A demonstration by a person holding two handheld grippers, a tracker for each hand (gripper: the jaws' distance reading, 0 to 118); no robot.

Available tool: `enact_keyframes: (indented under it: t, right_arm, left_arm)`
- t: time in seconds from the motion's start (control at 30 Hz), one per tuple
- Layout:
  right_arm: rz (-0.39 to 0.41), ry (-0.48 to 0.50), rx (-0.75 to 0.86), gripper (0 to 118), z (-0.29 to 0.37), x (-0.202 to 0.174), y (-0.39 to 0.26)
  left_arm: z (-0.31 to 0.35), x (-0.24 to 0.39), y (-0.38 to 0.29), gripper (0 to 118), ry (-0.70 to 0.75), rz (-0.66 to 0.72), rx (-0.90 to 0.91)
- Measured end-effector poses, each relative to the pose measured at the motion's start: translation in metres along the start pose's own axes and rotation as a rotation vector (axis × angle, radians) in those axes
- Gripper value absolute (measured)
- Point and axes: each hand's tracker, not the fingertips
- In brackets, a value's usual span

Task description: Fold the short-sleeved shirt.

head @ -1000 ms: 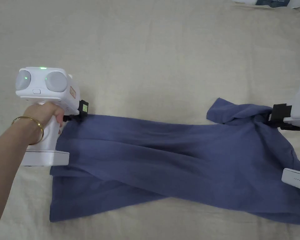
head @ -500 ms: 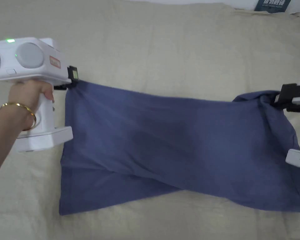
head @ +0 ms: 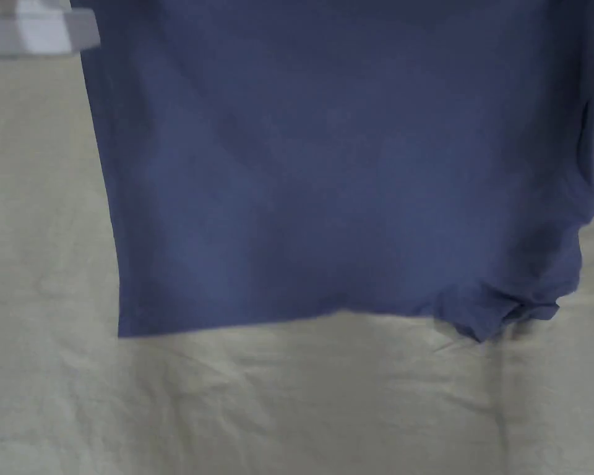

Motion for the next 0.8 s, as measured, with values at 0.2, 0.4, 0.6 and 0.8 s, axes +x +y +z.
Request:
enact_keyframes:
  t: [0.2,0.4,0.6,0.8]
  right_arm:
    - [0.014,-0.033,0.158,3,-0.004,-0.024,0.080]
    - [-0.047,-0.052,0.292,3,-0.008,-0.029,0.119]
    - [-0.023,-0.047,0.277,3,-0.026,-0.026,0.094]
    - [0.008,-0.070,0.119,3,-0.066,-0.016,0.025]
  left_arm:
    - [0.011,0.020,0.074,0,0.057,0.020,0.172]
    - [-0.002,0.033,0.090,0,0.075,0.032,0.271]
    - [-0.043,0.047,0.055,0,0.090,-0.024,0.229]
    - [-0.075,0.061,-0.015,0,0.055,0.003,0.102]
